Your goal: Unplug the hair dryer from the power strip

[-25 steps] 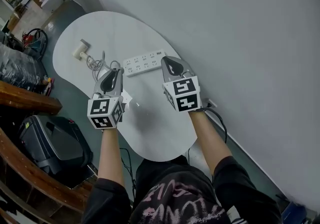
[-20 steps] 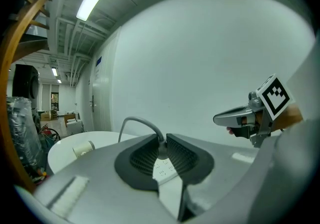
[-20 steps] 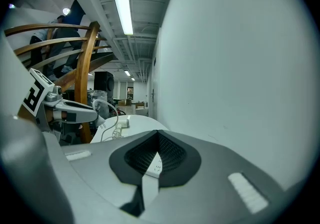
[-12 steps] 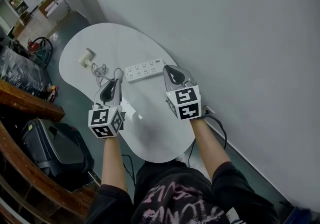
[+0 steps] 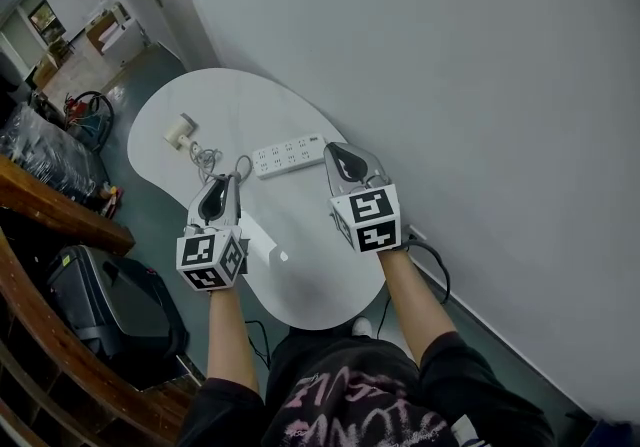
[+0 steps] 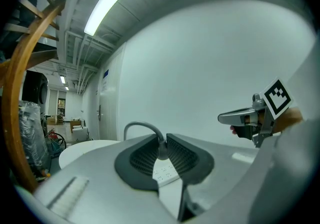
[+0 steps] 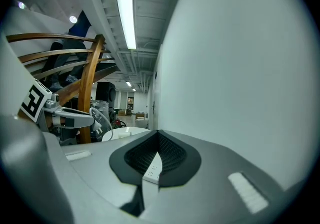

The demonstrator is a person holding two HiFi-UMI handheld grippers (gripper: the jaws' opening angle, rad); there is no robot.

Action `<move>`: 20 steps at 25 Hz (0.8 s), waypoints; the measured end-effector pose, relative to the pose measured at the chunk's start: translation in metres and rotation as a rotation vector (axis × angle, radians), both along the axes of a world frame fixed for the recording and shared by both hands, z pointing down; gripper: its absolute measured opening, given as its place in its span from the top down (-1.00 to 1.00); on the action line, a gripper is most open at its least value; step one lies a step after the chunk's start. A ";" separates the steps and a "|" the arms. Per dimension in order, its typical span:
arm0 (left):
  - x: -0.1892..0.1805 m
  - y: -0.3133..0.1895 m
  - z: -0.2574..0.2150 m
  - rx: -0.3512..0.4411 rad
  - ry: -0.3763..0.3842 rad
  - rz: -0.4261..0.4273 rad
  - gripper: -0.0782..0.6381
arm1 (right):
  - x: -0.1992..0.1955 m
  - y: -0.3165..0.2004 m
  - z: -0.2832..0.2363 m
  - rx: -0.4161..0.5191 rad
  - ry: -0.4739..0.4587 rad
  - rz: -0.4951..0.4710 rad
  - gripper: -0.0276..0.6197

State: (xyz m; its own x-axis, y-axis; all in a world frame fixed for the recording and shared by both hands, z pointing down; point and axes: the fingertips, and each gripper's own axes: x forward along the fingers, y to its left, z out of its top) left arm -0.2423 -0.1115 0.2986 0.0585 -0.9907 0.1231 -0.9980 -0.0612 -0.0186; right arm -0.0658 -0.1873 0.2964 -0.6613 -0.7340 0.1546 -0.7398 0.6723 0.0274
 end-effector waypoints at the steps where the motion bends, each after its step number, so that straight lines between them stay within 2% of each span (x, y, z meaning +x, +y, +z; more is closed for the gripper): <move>1: 0.001 0.004 -0.002 0.007 0.003 -0.003 0.63 | 0.001 0.003 -0.002 0.004 -0.005 0.001 0.85; 20: 0.024 0.043 -0.023 0.051 -0.015 -0.007 0.63 | 0.022 0.042 -0.024 0.052 -0.036 -0.022 0.85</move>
State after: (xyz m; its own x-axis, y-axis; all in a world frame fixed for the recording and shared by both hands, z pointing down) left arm -0.2184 -0.0682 0.2758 0.0502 -0.9960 0.0734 -0.9979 -0.0530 -0.0368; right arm -0.0440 -0.1451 0.2724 -0.6821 -0.7254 0.0928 -0.7258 0.6870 0.0361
